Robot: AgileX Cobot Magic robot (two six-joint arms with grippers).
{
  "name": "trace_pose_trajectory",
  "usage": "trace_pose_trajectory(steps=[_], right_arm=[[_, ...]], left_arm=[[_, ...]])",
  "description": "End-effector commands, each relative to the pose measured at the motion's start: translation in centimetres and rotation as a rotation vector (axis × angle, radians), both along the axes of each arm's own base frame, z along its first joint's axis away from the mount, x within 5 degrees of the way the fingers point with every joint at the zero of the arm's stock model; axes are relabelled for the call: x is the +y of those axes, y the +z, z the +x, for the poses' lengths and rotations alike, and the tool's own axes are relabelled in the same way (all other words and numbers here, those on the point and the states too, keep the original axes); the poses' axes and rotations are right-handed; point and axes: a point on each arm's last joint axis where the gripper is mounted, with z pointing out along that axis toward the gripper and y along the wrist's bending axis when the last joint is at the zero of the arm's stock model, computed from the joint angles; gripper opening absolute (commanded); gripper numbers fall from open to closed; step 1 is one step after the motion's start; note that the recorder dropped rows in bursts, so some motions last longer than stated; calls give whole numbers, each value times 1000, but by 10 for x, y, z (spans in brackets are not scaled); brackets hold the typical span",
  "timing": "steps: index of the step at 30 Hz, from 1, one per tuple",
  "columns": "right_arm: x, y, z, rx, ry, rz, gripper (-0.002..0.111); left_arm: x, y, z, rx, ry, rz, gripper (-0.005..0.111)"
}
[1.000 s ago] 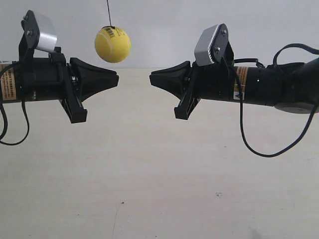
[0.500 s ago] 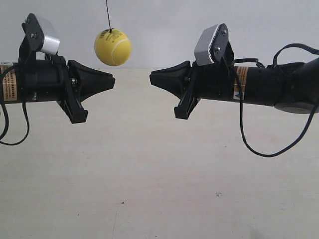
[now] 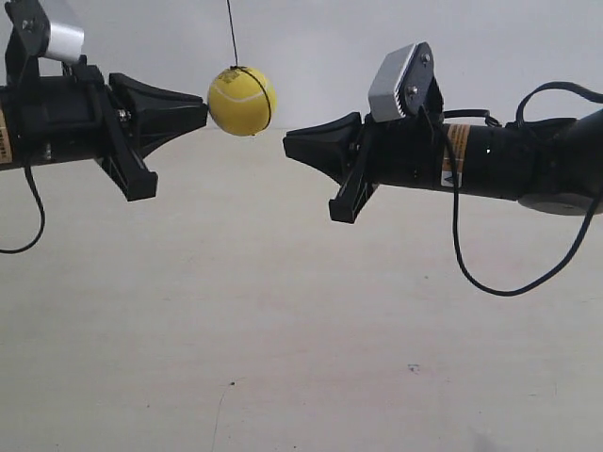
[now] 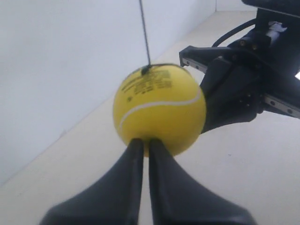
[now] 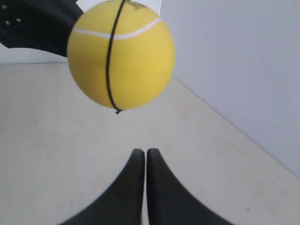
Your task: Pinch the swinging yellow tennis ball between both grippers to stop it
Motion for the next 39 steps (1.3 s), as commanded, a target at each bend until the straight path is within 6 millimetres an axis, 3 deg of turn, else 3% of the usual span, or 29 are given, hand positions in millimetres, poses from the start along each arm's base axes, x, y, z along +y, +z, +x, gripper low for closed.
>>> trace_pose_trajectory(steps=[1, 18, 39], right_arm=[[1, 4, 0, -22, 14, 35, 0], [6, 25, 10, -111, 42, 72, 0], [7, 26, 9, -109, 49, 81, 0]], left_arm=[[-2, 5, -4, -7, -29, -17, 5], [-2, 2, -4, -14, -25, 5, 5], [-3, 5, -6, -27, -55, -15, 5]])
